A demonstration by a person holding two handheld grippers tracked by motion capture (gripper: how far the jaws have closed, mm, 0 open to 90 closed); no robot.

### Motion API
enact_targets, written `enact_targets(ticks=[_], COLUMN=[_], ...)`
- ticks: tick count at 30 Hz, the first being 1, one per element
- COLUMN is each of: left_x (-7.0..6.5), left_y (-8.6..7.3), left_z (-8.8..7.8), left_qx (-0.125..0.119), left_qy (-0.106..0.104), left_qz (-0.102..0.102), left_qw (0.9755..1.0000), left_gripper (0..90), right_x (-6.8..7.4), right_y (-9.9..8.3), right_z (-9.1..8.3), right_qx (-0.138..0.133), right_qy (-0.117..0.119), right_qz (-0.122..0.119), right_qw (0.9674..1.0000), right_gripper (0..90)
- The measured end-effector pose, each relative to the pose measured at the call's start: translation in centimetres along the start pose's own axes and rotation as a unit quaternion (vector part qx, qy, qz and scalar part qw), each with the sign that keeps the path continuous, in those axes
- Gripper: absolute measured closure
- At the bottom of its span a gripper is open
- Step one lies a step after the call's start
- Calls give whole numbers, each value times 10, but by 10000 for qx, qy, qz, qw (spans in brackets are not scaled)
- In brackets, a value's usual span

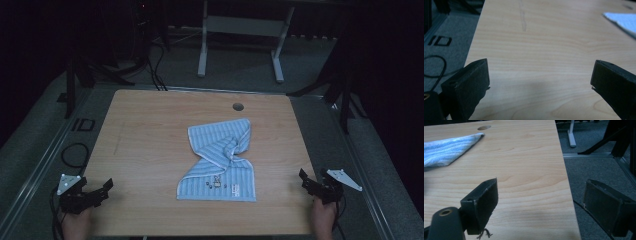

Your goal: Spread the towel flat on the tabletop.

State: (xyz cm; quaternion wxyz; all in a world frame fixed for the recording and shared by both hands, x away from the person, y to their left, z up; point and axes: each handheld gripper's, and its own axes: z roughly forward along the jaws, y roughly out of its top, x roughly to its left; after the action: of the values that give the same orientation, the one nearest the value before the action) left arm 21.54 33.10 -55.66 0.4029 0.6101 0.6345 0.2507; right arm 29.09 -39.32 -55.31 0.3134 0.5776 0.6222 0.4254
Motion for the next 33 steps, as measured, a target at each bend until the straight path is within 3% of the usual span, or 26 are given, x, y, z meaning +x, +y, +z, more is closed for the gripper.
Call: enact_targets(ticks=[3,6,7,9,10,12,13,15,17,18,21,22,23,24,26,28,30,31,33], left_x=[2,3,5,3,2,-1,-4,-11,-19,-24,-38,-43,-47,-52,-61,-72,-81,-86,-95], left_y=[-1,-2,-1,2,4,8,11,16,22,26,35,39,42,46,51,55,57,57,57], left_z=[1,1,3,4,5,4,4,4,5,6,10,10,10,9,10,14,19,22,28], left_qx=[493,632,1096,1289,1405,1410,1452,1433,1598,1677,2020,2073,2117,2170,2253,2363,2500,2525,2652], left_qy=[-16,-26,-68,-4,-6,-114,-117,-218,-270,-284,-277,-311,-482,-630,-815,-948,-1005,-1027,-1081], left_qz=[-31,-21,68,271,292,322,404,630,760,861,1257,1362,1407,1451,1633,1829,2063,2121,2280], left_qw=[9988,9980,9939,9913,9896,9894,9885,9874,9839,9817,9709,9682,9660,9633,9570,9496,9407,9385,9306], left_gripper=[19,19,19,19,19,19,19,19,19,19,19,19,19,19,19,19,24,54,56], right_x=[0,-1,-1,-1,-1,0,0,4,6,6,10,12,15,18,22,28,34,38,42], right_y=[1,1,4,6,8,12,15,19,22,23,25,27,28,30,34,38,41,42,45], right_z=[0,0,1,2,3,2,2,1,2,3,9,11,12,13,15,18,22,24,29], right_qx=[61,90,328,592,724,832,970,1159,1347,1414,1792,1936,2035,2050,2190,2376,2526,2562,2656], right_qy=[29,79,129,289,382,580,758,835,1072,1104,1457,1565,1598,1605,1749,1845,1792,1826,2020], right_qz=[-37,-19,-161,-340,-449,-628,-744,-1036,-1135,-1133,-1202,-1269,-1350,-1430,-1468,-1549,-1657,-1749,-1753], right_qw=[10000,9999,9992,9972,9956,9929,9896,9843,9785,9772,9655,9602,9565,9549,9486,9410,9363,9330,9262], right_gripper=[123,123,123,124,125,130,127,127,127,127,132,132,132,131,130,126,134,120,122])
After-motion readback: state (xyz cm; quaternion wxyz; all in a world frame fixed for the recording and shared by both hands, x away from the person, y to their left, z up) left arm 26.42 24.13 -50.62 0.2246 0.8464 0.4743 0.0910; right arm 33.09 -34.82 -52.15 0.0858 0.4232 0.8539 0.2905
